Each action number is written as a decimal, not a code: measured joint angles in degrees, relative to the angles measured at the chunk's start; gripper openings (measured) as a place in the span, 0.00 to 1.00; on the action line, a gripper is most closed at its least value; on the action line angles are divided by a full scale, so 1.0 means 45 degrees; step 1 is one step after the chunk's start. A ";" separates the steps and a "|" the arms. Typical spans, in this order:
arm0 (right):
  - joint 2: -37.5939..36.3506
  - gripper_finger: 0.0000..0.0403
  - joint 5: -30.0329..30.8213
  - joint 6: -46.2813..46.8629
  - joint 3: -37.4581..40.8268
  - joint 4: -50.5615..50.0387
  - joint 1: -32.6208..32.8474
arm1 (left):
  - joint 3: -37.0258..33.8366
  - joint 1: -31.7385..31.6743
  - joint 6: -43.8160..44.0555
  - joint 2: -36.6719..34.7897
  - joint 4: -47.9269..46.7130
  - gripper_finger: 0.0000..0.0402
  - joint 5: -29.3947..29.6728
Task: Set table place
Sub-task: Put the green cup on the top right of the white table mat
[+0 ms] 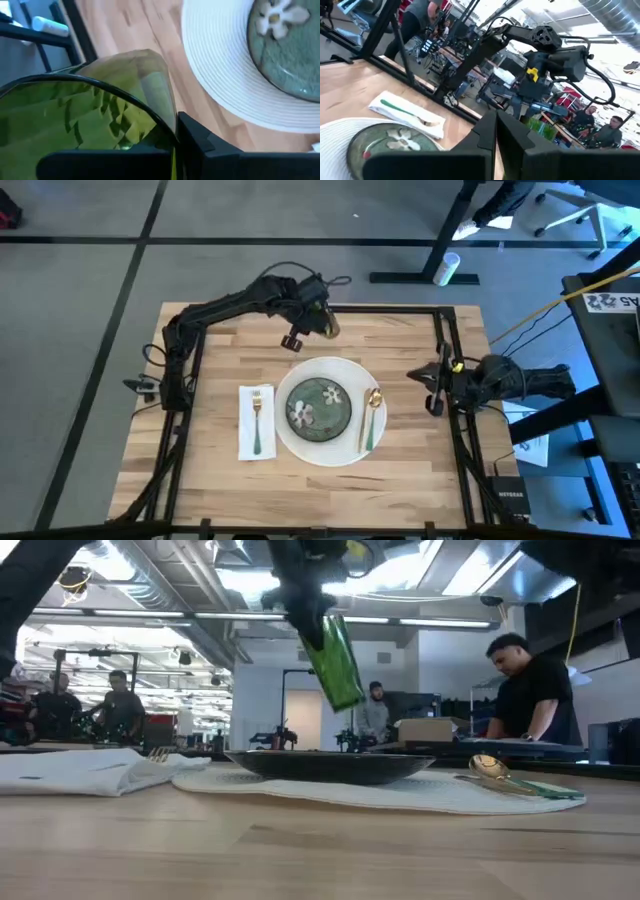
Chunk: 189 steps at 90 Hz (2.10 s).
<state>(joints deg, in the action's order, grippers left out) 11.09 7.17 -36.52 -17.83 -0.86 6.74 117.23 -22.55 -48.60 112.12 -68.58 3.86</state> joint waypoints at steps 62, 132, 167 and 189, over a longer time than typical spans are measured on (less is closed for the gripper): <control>0.6510 0.00 0.0183 -0.0377 -0.2795 0.0039 0.0000 | -0.0053 -0.0581 0.1074 0.2113 -0.2553 0.00 0.0937; 0.6485 0.00 0.0178 -0.0289 -0.2822 -0.0029 0.0005 | 0.0044 -0.0010 0.0860 0.2633 -0.2506 0.00 0.0965; 0.6485 0.00 0.0173 -0.0294 -0.2812 -0.0039 0.0005 | 0.0540 0.0187 0.0704 0.2676 -0.1973 0.00 0.0552; 0.6485 0.00 0.0173 -0.0289 -0.2807 -0.0058 0.0005 | 0.0770 0.0288 0.0601 0.2676 -0.2045 0.00 0.0476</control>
<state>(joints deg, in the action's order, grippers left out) 40.27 7.94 -37.82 -30.46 -1.13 6.76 120.69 -21.25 -45.90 124.16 -77.78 6.00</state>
